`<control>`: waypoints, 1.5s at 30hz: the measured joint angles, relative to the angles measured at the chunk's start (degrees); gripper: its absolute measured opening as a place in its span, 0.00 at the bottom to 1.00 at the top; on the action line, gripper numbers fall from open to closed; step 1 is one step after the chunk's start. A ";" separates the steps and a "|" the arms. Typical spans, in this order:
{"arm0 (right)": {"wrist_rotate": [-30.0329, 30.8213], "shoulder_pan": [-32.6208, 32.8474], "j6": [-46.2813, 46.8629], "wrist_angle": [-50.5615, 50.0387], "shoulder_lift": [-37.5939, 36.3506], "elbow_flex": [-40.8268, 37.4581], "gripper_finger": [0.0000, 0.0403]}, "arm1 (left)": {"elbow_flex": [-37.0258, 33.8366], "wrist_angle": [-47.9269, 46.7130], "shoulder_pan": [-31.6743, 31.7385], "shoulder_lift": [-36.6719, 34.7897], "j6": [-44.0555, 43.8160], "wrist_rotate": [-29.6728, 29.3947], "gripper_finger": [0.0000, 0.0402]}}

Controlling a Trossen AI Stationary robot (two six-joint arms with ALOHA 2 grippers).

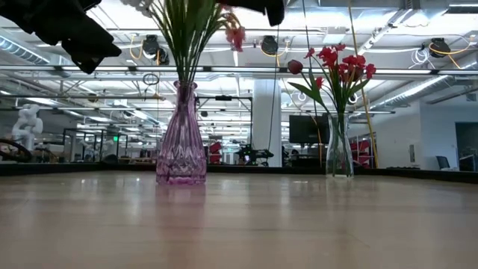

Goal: Sort flowers into vase by color
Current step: Put the pink flower into the purple vase, then put the red flowers into the transparent vase

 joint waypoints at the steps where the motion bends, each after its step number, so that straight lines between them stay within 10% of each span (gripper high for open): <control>1: 0.01 0.31 -0.03 -0.24 -0.26 0.40 0.48 | 0.00 0.02 0.00 0.00 0.00 0.00 0.31; 9: 6.00 2.86 3.79 -24.24 -1.37 10.95 0.48 | 0.00 0.52 0.00 0.00 0.05 1.02 0.31; 19: 8.29 7.46 43.19 -62.12 -1.37 24.38 0.47 | 0.00 -0.28 0.00 -0.09 0.15 8.89 0.31; 34: 5.24 17.16 39.54 -33.33 16.69 26.15 0.26 | 0.00 -7.37 0.00 -0.31 0.22 13.85 0.31; 45: -5.73 15.91 37.75 -52.69 44.01 61.62 0.14 | 0.00 -11.97 0.02 -0.35 0.17 16.39 0.31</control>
